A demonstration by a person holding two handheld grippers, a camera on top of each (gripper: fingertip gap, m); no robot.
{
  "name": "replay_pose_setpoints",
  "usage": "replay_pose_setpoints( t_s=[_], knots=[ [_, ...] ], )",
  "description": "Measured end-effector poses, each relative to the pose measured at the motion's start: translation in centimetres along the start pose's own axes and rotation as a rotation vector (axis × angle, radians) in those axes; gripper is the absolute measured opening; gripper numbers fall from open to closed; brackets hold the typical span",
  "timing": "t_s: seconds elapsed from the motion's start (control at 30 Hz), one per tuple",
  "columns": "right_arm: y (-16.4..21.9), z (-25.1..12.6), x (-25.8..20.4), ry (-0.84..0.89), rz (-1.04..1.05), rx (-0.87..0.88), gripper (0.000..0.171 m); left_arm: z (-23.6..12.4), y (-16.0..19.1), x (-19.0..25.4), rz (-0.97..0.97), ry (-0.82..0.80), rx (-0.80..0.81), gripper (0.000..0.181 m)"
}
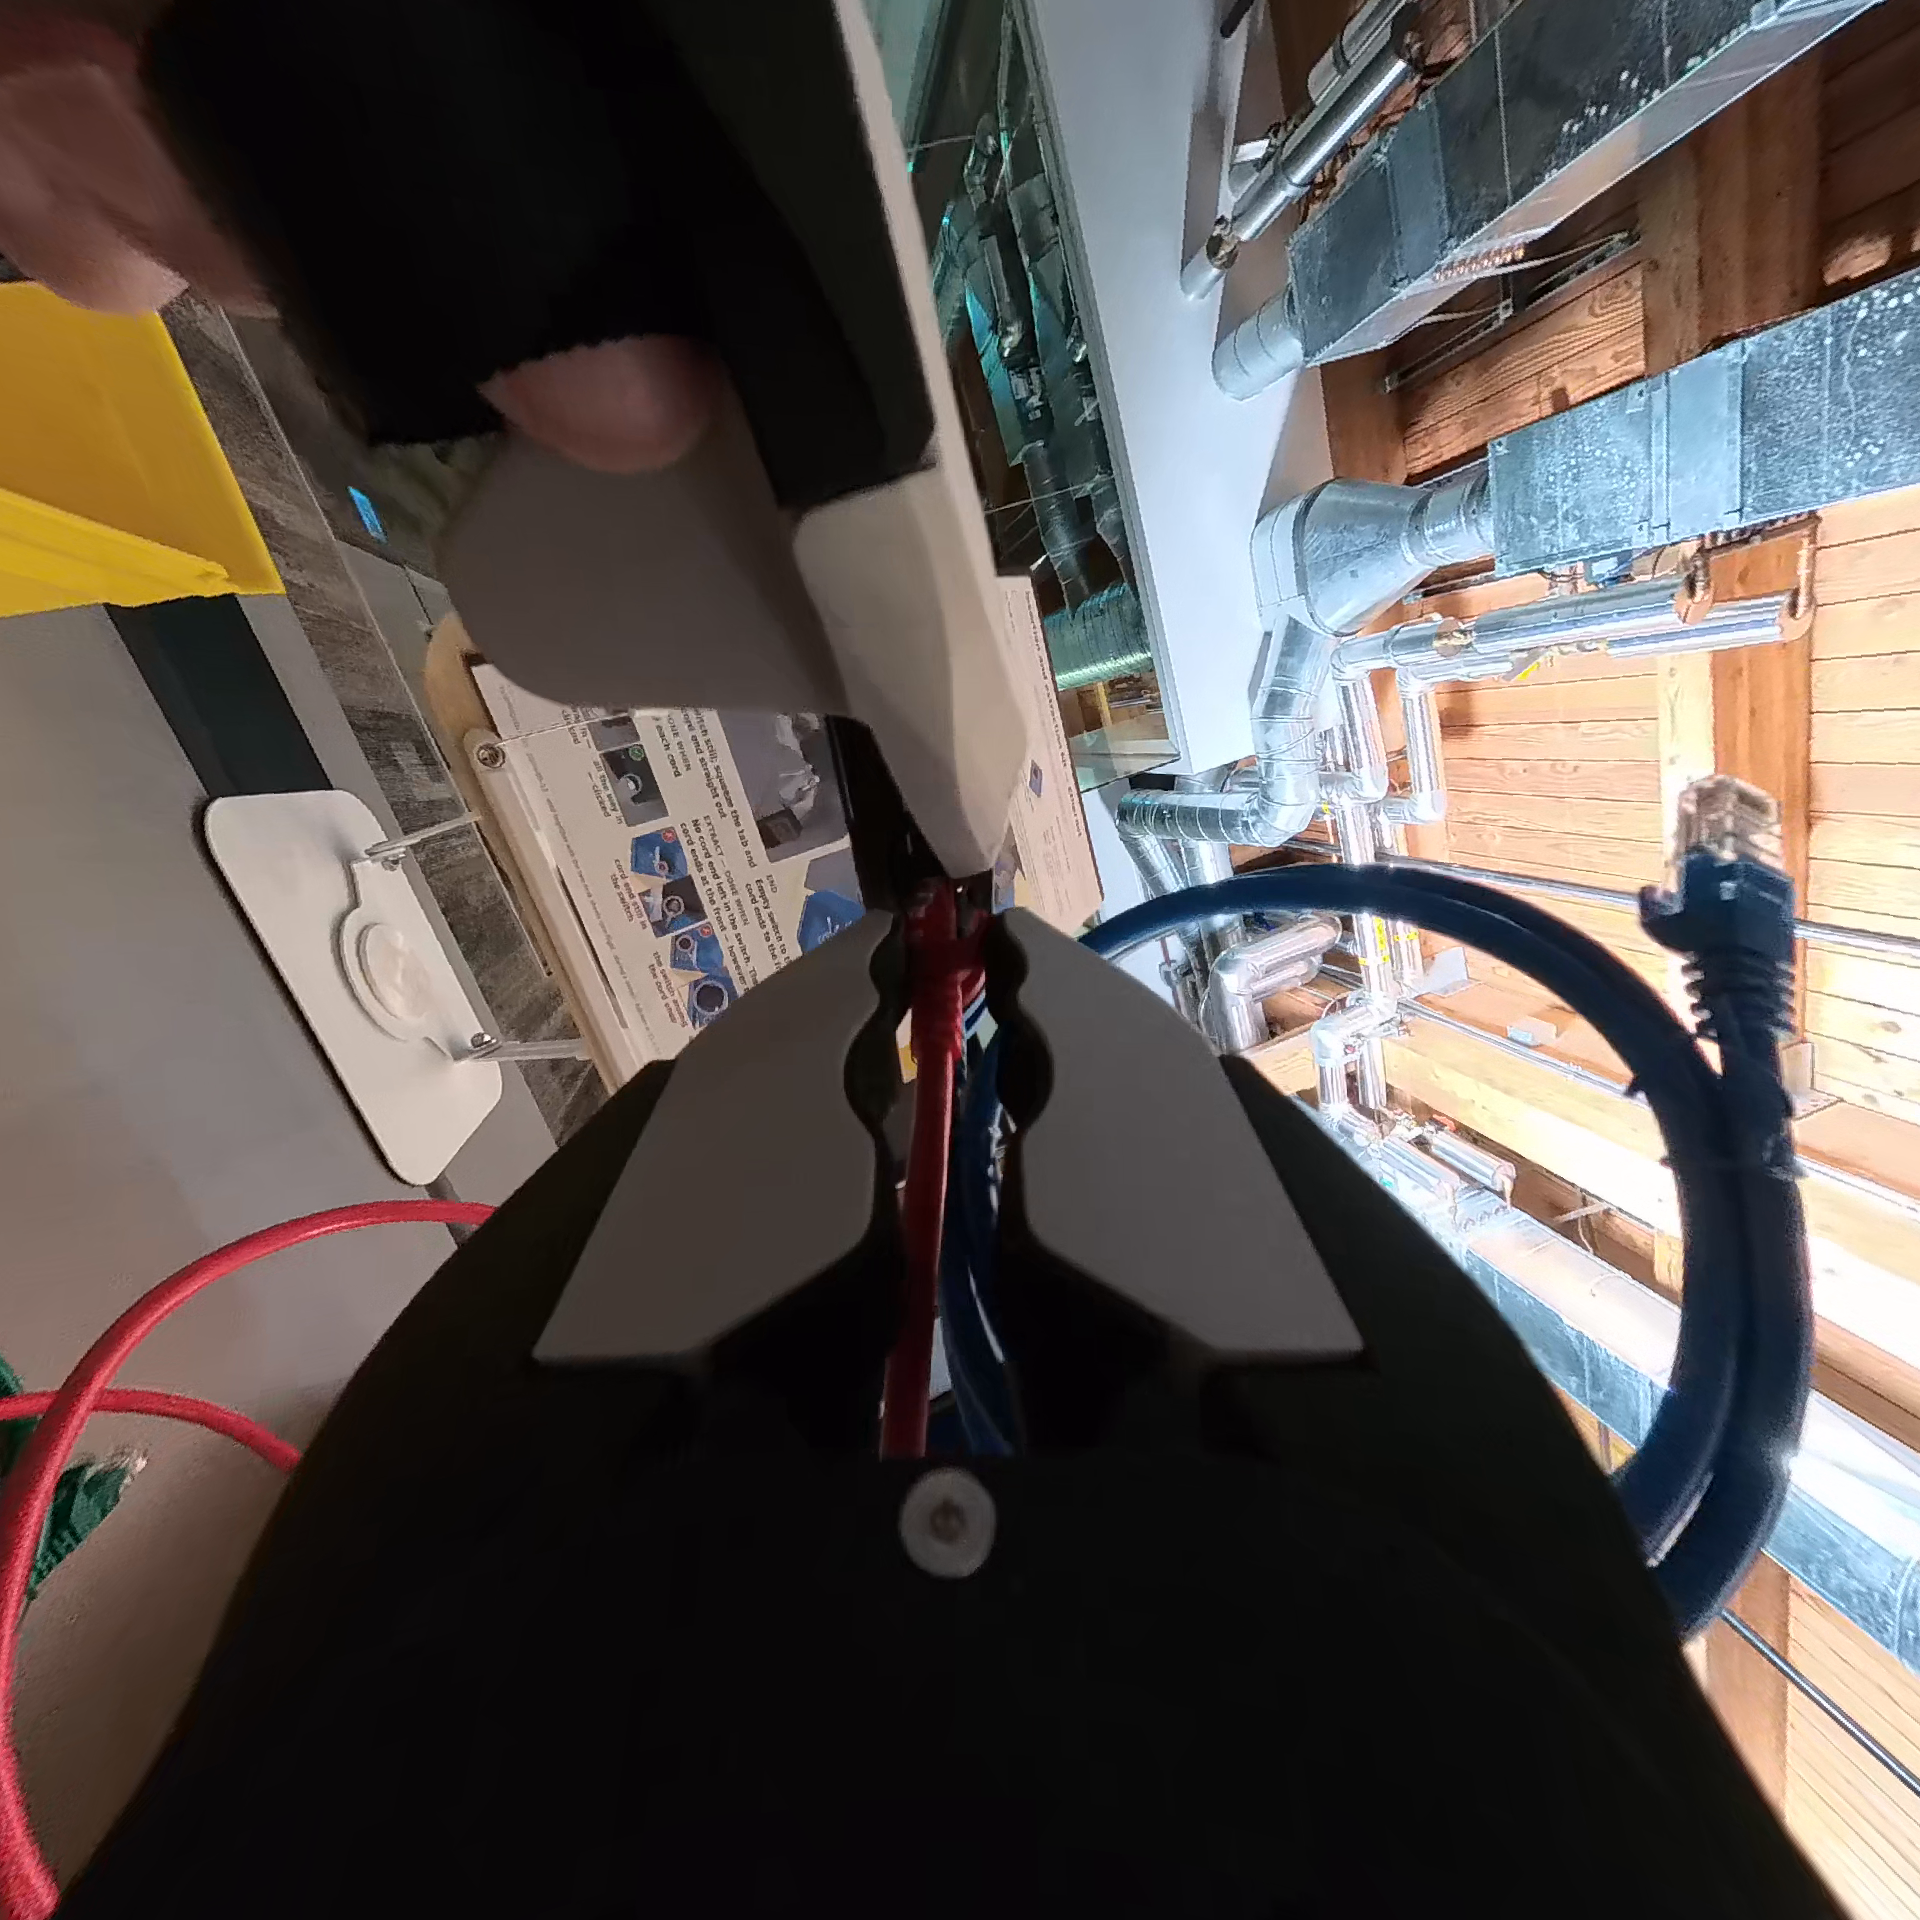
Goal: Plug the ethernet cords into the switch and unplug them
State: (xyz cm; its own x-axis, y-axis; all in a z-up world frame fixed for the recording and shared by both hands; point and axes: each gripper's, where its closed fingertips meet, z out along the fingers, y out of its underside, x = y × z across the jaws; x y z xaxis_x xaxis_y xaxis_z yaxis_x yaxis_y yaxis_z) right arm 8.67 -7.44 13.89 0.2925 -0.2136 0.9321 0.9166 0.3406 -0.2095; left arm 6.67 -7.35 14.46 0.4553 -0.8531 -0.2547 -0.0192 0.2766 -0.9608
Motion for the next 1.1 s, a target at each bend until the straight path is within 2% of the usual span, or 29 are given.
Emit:
replay_pose_setpoints(
  t_s=[0.43, 0.77, 1.1],
  knots=[
    [-0.2, 0.3, -1.2, -0.037, 0.009, -0.014, 0.011, -0.2, 1.1, -0.1, 0.025, 0.002, -0.084, 0.066],
    [0.0, 0.3, -0.7, -0.026, 0.0, 0.007, 0.011, 0.0, 0.9, 0.2, 0.037, 0.001, -0.061, 0.066],
    [1.1, 0.9, -0.2, -0.009, -0.082, -0.002, 0.014, 0.6, -0.2, -1.2, -0.019, -0.134, 0.013, 0.066]
  ],
)
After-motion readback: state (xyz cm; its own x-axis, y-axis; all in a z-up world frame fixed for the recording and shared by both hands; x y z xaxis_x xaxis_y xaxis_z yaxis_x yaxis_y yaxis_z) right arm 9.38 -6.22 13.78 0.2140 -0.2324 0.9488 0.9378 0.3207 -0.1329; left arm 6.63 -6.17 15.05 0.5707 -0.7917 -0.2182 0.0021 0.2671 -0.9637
